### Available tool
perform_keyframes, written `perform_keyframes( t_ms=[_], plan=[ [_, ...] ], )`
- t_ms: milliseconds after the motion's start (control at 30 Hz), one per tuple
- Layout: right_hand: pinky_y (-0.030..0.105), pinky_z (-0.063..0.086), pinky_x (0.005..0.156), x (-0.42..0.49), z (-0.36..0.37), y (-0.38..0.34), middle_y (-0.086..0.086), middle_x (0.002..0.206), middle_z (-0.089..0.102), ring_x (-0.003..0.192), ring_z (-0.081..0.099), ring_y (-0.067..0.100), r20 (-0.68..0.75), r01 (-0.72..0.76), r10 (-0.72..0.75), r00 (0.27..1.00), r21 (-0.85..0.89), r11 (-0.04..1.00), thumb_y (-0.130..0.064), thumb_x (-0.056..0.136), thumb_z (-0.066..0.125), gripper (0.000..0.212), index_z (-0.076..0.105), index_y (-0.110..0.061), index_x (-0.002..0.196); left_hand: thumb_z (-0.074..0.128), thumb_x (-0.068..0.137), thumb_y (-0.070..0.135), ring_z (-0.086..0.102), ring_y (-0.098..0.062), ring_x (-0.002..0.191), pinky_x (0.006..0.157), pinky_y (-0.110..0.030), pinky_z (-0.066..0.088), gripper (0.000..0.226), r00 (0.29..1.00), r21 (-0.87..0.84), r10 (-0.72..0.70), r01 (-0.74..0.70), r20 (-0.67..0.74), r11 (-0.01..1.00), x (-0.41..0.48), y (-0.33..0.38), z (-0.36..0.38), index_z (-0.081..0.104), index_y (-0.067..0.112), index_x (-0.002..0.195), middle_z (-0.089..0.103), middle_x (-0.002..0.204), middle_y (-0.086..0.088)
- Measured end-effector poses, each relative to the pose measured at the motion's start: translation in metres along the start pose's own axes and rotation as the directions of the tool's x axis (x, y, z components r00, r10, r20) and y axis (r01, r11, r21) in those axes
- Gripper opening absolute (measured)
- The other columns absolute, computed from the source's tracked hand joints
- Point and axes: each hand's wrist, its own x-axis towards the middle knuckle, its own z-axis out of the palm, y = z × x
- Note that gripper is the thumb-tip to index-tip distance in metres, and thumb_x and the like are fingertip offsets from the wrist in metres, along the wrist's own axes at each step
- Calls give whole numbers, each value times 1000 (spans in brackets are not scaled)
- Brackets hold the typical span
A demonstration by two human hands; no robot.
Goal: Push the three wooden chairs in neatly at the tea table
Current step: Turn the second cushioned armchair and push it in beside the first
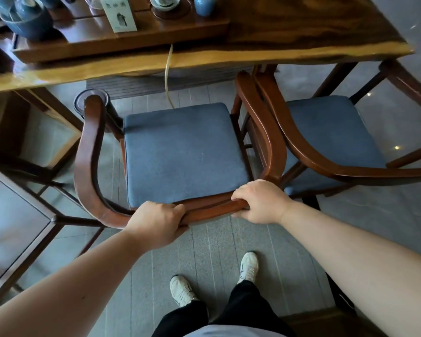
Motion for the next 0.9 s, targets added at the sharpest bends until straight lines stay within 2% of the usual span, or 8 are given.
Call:
perform_keyframes(
  t_ms=[133, 267, 400, 500, 567, 700, 800, 900],
  plan=[
    [39, 46, 85, -13, 10, -7, -3, 97, 71, 93, 64, 24, -4, -20, 20, 1000, -26, 999, -53, 81, 70, 40, 70, -20, 104, 88, 55, 35, 53, -26, 38, 33, -27, 43, 43, 999, 23, 34, -35, 34, 999, -7, 0, 3, 52, 14, 66, 54, 48, 0],
    [40, 44, 91, -14, 5, -9, -3, 105, 69, 100, 61, 22, 43, -24, 25, 999, -24, 999, -53, 83, 68, 44, 67, -19, 111, 83, 61, 42, 56, -26, 42, 35, -29, 45, 40, 996, 54, 0, -5, 84, 999, -7, 2, 2, 54, 15, 70, 57, 52, 0],
    [39, 42, 95, -15, 1, -15, -3, 110, 68, 105, 60, 20, 76, -51, 54, 996, -48, 998, -54, 85, 66, 45, 64, -20, 114, 55, 85, 51, 65, -28, 76, 56, -32, 45, 34, 982, 100, -107, 92, 157, 991, -6, 13, -7, 53, 18, 95, 65, 84, 1],
    [42, 43, 96, -15, -1, -20, -4, 112, 67, 107, 58, 20, 99, -67, 80, 992, -125, 990, -58, 85, 63, 48, 62, -22, 117, 52, 87, 51, 63, -26, 87, 61, -33, 45, 35, 981, 83, -140, 130, 135, 988, -7, 18, -12, 51, 20, 101, 65, 93, 2],
    [42, 41, 99, -15, -4, -25, -4, 122, 64, 114, 56, 20, 105, -103, 122, 987, -165, 981, -59, 84, 63, 57, 57, -24, 128, 53, 85, 55, 60, -24, 96, 68, -35, 48, 42, 979, 56, -155, 149, 133, 987, -10, 19, -15, 51, 21, 110, 63, 101, 3],
    [43, 38, 103, -12, -10, -48, -1, 135, 56, 122, 51, 21, 125, -137, 165, 978, -208, 969, -64, 80, 63, 74, 47, -22, 138, 49, 82, 60, 56, -26, 114, 91, -39, 47, 62, 992, -83, -76, 85, 103, 993, -27, 11, -24, 48, 18, 128, 58, 127, -2],
    [44, 30, 110, 0, -15, -81, 4, 150, 42, 136, 38, 23, 107, -94, 124, 986, -250, 964, -70, 79, 60, 87, 35, -22, 148, 35, 78, 67, 50, -32, 126, 101, -44, 43, 81, 990, -61, -117, 122, 75, 991, -48, -10, -45, 46, 13, 138, 52, 141, -11],
    [44, 18, 117, 16, -17, -109, 8, 162, 19, 147, 17, 24, 87, -63, 89, 992, -267, 962, -74, 78, 57, 97, 20, -25, 154, 37, 79, 65, 51, -37, 124, 102, -50, 43, 81, 987, 13, -158, 158, 22, 987, -57, -28, -60, 50, 9, 136, 54, 138, -17]
  ],
)
